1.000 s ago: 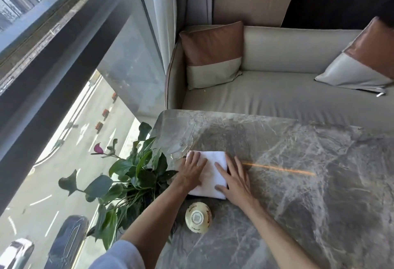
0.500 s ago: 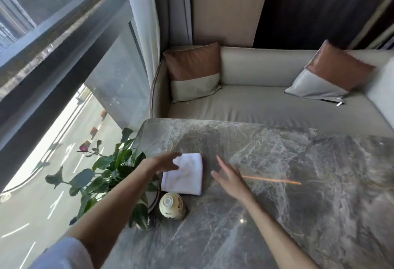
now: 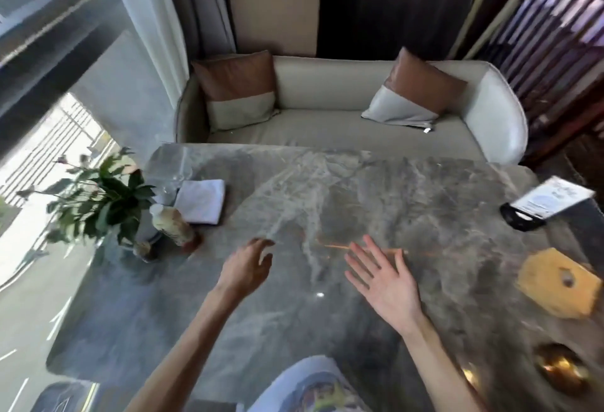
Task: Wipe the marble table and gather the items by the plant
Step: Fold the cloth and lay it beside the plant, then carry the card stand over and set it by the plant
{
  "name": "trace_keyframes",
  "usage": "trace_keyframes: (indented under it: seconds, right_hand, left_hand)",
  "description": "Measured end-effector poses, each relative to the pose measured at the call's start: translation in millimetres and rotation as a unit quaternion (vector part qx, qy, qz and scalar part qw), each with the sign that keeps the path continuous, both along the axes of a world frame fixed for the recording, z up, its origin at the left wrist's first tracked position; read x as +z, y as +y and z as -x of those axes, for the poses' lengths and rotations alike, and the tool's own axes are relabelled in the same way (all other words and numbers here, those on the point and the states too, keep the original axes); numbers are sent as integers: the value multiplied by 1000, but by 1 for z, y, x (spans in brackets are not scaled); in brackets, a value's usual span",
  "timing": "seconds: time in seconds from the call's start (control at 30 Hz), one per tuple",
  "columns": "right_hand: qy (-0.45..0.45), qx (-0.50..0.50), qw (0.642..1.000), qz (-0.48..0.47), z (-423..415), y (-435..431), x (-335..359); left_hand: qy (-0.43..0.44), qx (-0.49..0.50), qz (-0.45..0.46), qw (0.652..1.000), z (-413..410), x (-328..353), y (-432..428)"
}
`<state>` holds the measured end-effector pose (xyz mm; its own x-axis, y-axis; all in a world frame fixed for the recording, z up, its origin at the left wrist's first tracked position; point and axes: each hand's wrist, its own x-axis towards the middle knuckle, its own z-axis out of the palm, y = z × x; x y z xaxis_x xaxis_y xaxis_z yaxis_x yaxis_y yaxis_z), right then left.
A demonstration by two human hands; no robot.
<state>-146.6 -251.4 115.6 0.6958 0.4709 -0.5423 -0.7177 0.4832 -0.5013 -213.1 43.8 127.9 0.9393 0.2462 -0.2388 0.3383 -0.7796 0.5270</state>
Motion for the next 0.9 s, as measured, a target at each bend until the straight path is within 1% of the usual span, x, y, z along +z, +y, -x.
trace_keyframes:
  seconds: [0.1, 0.2, 0.3, 0.4, 0.47, 0.57, 0.67, 0.77, 0.9]
  right_hand:
    - [-42, 8, 996, 73, 26, -69, 5]
    - [-42, -29, 991, 123, 46, -136, 6]
    - [-36, -108, 980, 161, 65, -189, 16]
    - [-43, -175, 963, 201, 87, -240, 26]
    - [-53, -212, 951, 218, 99, -273, 30]
    - [-31, -255, 933, 253, 110, -318, 30]
    - [-3, -283, 924, 255, 107, -364, 24]
    - [17, -298, 919, 257, 87, -407, 16]
    - [19, -268, 929, 253, 33, -468, -2]
  left_hand:
    - [60, -45, 31, 997, 16, -23, -66]
    - [88, -103, 31, 990, 12, -30, -115]
    - [58, -150, 25, 987, -7, -35, -153]
    - [26, -165, 28, 986, -31, -35, -193]
    - [4, -166, 51, 985, -42, -31, -221]
    - [-1, -163, 98, 982, -50, -24, -263]
    - [25, -184, 121, 975, -59, -25, -304]
    - [50, -180, 136, 973, -77, -40, -346]
    - [89, -164, 132, 974, -119, -61, -418]
